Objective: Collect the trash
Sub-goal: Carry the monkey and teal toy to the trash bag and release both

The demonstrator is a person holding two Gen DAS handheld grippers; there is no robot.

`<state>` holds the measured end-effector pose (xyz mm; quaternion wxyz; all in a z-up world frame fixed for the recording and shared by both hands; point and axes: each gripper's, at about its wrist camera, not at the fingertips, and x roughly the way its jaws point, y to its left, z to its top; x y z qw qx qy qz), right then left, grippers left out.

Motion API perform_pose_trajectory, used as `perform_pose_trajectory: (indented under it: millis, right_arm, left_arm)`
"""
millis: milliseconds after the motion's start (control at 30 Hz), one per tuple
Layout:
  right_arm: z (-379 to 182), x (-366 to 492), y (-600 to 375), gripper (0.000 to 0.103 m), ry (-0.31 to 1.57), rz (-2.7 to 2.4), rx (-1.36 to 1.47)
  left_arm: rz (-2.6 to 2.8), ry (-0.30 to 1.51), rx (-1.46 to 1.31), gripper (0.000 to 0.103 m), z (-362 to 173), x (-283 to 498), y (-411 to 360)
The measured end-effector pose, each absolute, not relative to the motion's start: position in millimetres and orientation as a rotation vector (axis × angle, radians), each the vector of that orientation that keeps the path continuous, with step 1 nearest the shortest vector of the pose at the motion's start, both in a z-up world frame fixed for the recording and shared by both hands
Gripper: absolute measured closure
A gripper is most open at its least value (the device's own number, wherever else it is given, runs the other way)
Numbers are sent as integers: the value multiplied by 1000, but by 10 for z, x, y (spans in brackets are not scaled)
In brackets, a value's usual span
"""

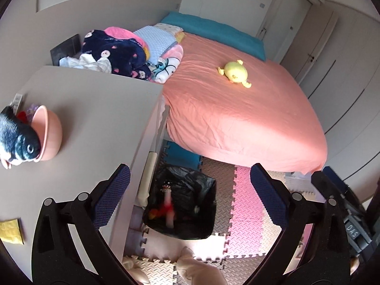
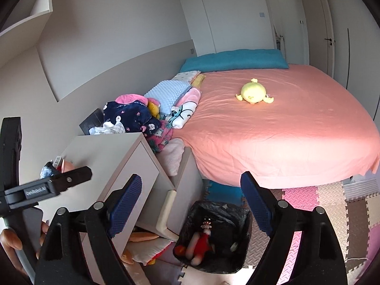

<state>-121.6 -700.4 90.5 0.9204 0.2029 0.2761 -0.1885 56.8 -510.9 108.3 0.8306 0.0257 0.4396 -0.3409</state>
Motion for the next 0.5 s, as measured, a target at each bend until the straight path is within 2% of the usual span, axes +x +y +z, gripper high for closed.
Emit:
perform_pose_trajectory:
  millis: [500]
  right_arm:
    - [1124, -959, -6343, 18, 568, -287, 352]
  left_arm:
    - [-685, 905, -15, 5, 1240, 521, -4467]
